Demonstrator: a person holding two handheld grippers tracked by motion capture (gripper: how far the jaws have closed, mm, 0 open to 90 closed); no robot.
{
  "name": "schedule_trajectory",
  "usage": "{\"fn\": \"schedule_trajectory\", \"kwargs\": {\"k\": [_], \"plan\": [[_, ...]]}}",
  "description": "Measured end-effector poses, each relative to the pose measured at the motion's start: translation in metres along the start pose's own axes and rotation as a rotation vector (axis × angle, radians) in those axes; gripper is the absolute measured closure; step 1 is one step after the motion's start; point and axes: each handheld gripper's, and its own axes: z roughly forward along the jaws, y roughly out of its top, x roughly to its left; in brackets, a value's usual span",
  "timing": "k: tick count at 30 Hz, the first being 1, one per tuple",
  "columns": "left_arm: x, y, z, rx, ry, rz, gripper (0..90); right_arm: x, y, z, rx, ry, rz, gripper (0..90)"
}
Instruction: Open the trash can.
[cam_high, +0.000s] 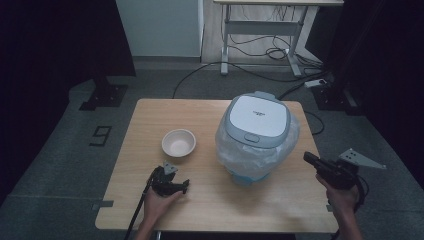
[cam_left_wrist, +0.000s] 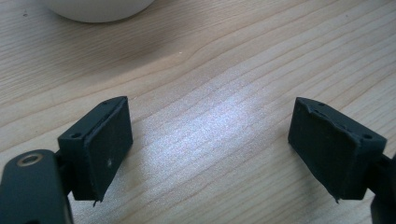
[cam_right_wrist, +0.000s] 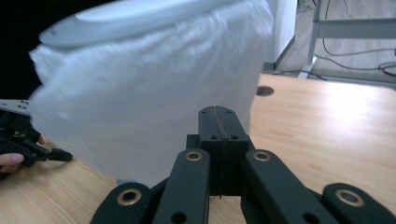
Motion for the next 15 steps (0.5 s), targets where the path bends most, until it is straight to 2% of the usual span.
{"fn": "schedule_trajectory", "kwargs": {"k": [4, 15], "plan": [[0.000, 0.000, 0.000, 0.001, 0.000, 0.000, 13.0, 0.008, 0.017, -0.002, -0.027, 0.022, -0.020, 89.9], [0.000, 0.000, 0.000, 0.002, 0.000, 0.000, 13.0, 0.024, 0.045, 0.003, -0.058, 0.068, -0.042, 89.9]]}}
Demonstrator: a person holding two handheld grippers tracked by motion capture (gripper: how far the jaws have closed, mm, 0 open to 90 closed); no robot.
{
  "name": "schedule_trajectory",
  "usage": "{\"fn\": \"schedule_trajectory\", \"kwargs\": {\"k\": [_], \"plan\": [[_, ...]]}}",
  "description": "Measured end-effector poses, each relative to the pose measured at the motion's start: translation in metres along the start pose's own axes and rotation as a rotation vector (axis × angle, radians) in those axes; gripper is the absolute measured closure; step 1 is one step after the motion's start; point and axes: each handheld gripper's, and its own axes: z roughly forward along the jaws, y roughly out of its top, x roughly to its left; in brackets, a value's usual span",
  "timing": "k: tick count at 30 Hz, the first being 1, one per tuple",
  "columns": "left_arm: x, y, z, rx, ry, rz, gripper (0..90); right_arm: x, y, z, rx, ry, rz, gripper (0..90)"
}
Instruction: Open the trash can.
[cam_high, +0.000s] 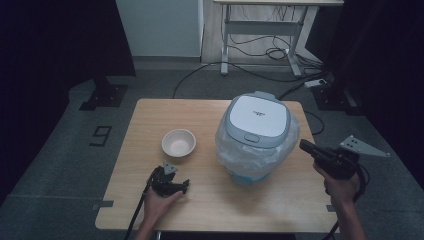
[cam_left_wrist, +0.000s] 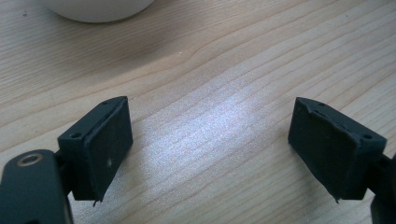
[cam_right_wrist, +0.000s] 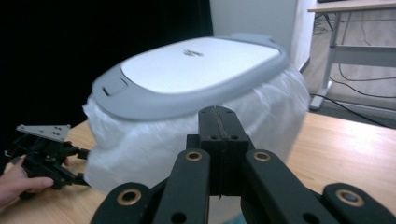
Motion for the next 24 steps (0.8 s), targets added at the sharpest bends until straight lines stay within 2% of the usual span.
{"fn": "schedule_trajectory", "kwargs": {"k": [7, 24], "plan": [[0.000, 0.000, 0.000, 0.002, -0.001, 0.000, 13.0, 0.011, 0.013, 0.011, -0.007, 0.029, -0.016, 89.9], [0.000, 0.000, 0.000, 0.000, 0.000, 0.000, 13.0, 0.028, 0.026, 0.030, -0.003, 0.076, -0.041, 89.9]]}}
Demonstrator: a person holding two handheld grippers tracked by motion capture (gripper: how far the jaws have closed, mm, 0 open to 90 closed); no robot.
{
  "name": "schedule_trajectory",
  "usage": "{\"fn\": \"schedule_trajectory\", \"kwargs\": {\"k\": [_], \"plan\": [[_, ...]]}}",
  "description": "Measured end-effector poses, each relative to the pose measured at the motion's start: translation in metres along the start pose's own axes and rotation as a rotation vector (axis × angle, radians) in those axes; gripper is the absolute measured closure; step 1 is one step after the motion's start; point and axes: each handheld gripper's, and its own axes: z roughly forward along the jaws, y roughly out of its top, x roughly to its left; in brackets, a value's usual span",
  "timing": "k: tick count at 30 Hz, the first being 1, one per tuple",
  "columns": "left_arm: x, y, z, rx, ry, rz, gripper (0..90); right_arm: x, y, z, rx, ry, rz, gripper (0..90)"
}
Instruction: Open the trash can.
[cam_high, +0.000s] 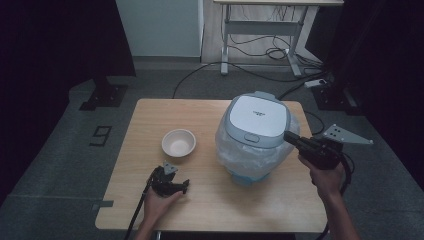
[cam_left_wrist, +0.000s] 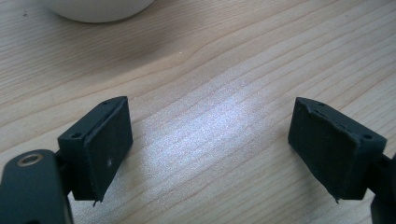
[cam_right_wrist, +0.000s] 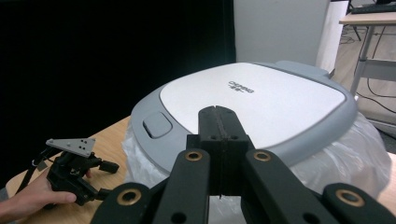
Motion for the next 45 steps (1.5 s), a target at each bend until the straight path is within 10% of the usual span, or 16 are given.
{"fn": "schedule_trajectory", "kwargs": {"k": [45], "plan": [[0.000, 0.000, 0.000, 0.000, 0.001, -0.001, 13.3, 0.032, 0.004, 0.070, 0.124, 0.122, -0.042, 89.9]]}}
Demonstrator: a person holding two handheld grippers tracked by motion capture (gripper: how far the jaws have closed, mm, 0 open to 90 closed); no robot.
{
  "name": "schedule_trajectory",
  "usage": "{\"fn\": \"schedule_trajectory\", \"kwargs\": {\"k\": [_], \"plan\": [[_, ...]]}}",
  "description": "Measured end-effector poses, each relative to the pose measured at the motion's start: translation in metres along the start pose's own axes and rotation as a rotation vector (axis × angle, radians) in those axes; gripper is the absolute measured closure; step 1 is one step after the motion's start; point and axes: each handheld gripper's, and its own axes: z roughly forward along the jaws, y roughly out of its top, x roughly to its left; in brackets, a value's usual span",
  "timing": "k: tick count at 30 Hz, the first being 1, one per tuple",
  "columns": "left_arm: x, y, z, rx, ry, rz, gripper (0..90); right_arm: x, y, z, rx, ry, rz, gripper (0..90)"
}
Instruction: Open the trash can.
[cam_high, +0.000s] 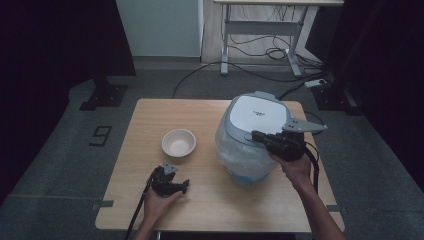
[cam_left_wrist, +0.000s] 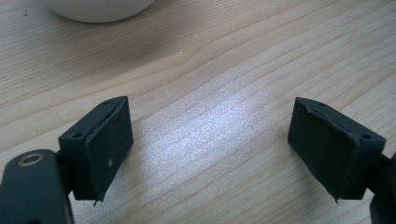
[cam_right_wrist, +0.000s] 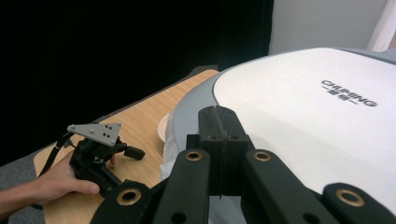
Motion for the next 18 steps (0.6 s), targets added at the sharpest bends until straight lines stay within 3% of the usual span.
{"fn": "schedule_trajectory", "kwargs": {"k": [18], "plan": [[-0.0001, -0.0002, -0.0002, -0.001, 0.001, 0.000, 13.6, 0.0020, -0.0041, 0.0013, -0.002, -0.002, -0.015, 90.0]]}}
